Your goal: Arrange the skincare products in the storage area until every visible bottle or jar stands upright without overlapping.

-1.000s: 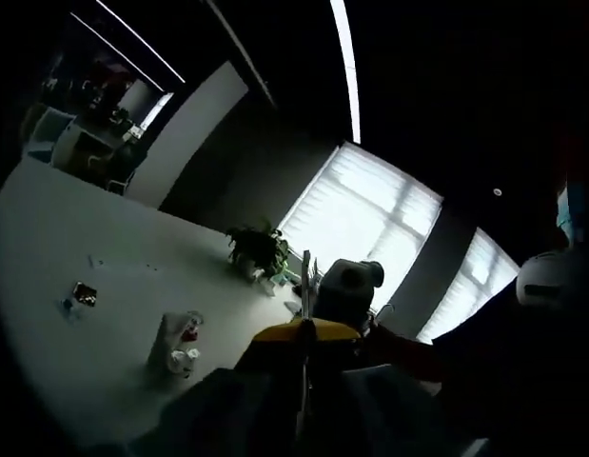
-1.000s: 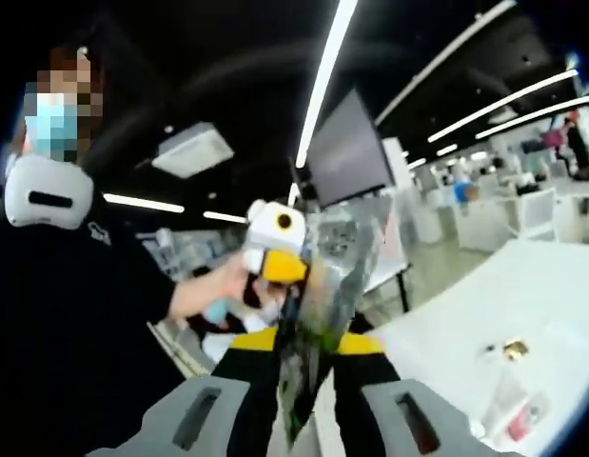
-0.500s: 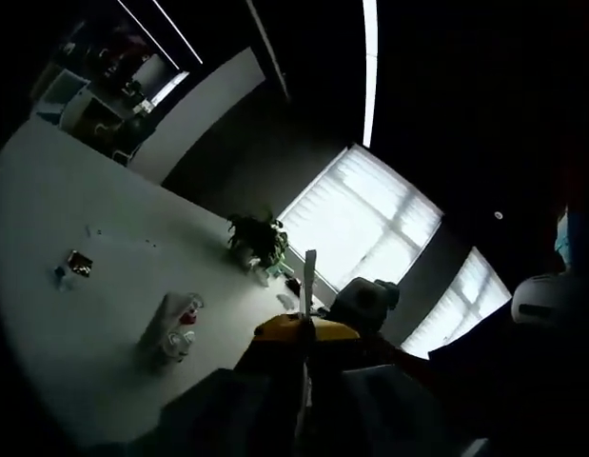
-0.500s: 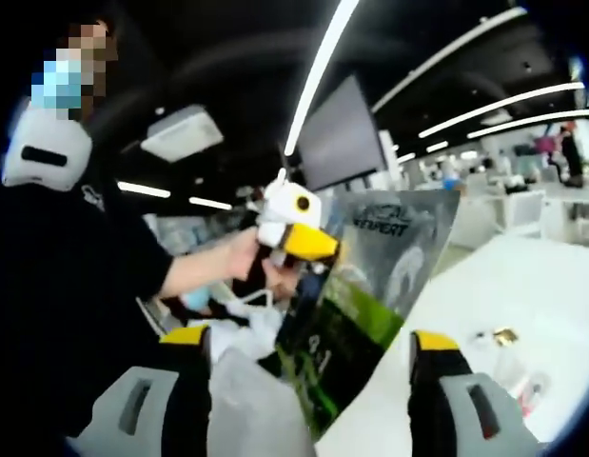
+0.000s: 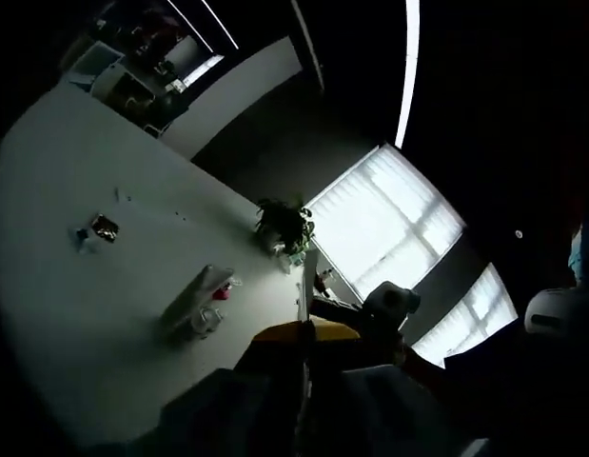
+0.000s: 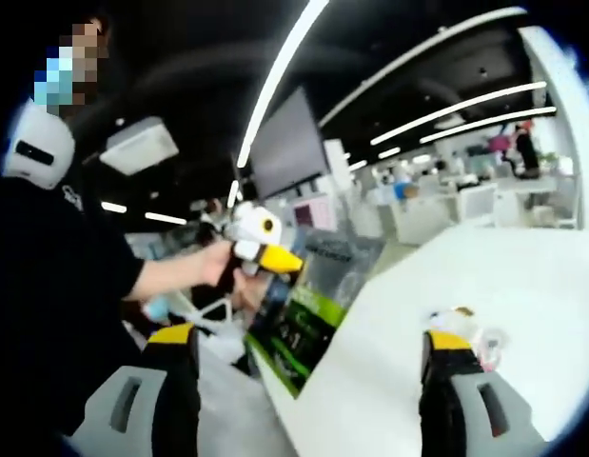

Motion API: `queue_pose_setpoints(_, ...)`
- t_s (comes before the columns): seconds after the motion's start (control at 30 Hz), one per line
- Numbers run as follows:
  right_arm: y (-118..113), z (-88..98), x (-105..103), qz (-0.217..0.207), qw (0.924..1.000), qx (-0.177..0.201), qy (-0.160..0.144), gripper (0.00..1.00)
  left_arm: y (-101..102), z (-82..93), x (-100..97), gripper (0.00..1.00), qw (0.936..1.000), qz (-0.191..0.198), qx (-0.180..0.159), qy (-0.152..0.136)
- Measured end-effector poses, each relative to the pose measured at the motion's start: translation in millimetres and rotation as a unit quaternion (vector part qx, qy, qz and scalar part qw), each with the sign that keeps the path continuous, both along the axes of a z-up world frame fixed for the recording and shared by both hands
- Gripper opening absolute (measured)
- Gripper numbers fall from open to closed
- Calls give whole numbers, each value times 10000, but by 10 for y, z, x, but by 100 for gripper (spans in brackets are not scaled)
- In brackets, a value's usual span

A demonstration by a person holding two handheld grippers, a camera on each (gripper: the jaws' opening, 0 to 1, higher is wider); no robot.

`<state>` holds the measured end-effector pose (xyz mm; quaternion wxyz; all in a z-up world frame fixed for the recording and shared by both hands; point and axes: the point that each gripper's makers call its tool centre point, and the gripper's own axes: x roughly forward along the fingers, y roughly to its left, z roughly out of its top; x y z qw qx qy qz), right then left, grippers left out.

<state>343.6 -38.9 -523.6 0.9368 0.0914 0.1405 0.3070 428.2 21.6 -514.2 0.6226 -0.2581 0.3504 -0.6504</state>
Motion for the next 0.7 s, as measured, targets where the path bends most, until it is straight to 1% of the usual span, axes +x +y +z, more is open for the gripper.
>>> queue_pose_setpoints(0.07, -64, -30, -16, -115, 9998, -144, -24, 99, -6, -35, -9, 4, 10000, 4, 44, 59)
queue_pose_setpoints(0.1, -79, -47, -29, -125, 9998, -177, 6, 99, 12, -58, 44, 4, 9999, 14, 61, 85)
queue_pose_setpoints(0.13, -98, -74, -50, -152, 9996, -218, 59, 99, 14, -70, 54, 4, 9999, 23, 76, 92)
queue_pose_setpoints(0.17, -116, -96, -61, -178, 9995, -263, 82, 99, 37, -109, 120, 4, 9998, 49, 125, 112)
queue_pose_setpoints(0.27, -179, -178, -89, -277, 9988, -371, 183, 99, 44, -215, 163, 4, 9995, 107, 276, 125)
queue_pose_setpoints(0.4, -253, -243, -119, -396, 9984, -323, 257, 99, 19, -339, 170, 4, 9990, 129, 354, 253)
queue_pose_setpoints(0.43, -275, -253, -123, -430, 9983, -289, 272, 99, -5, -348, 118, 4, 9988, 147, 377, 272)
queue_pose_setpoints(0.47, -291, -259, -124, -459, 9982, -264, 280, 99, -20, -378, 112, 4, 9986, 157, 398, 319)
queue_pose_setpoints(0.53, -336, -276, -131, -570, 9977, -220, 295, 99, -25, -434, 141, 4, 9982, 183, 448, 357)
queue_pose_setpoints(0.6, -375, -285, -143, -648, 9973, -168, 286, 99, -26, -506, 202, 4, 9976, 202, 505, 421)
queue_pose_setpoints(0.63, -398, -293, -156, -688, 9971, -79, 301, 99, -22, -551, 243, 4, 9971, 221, 549, 477)
queue_pose_setpoints(0.7, -433, -319, -172, -730, 9968, -54, 324, 99, -31, -612, 286, 4, 9967, 208, 598, 509)
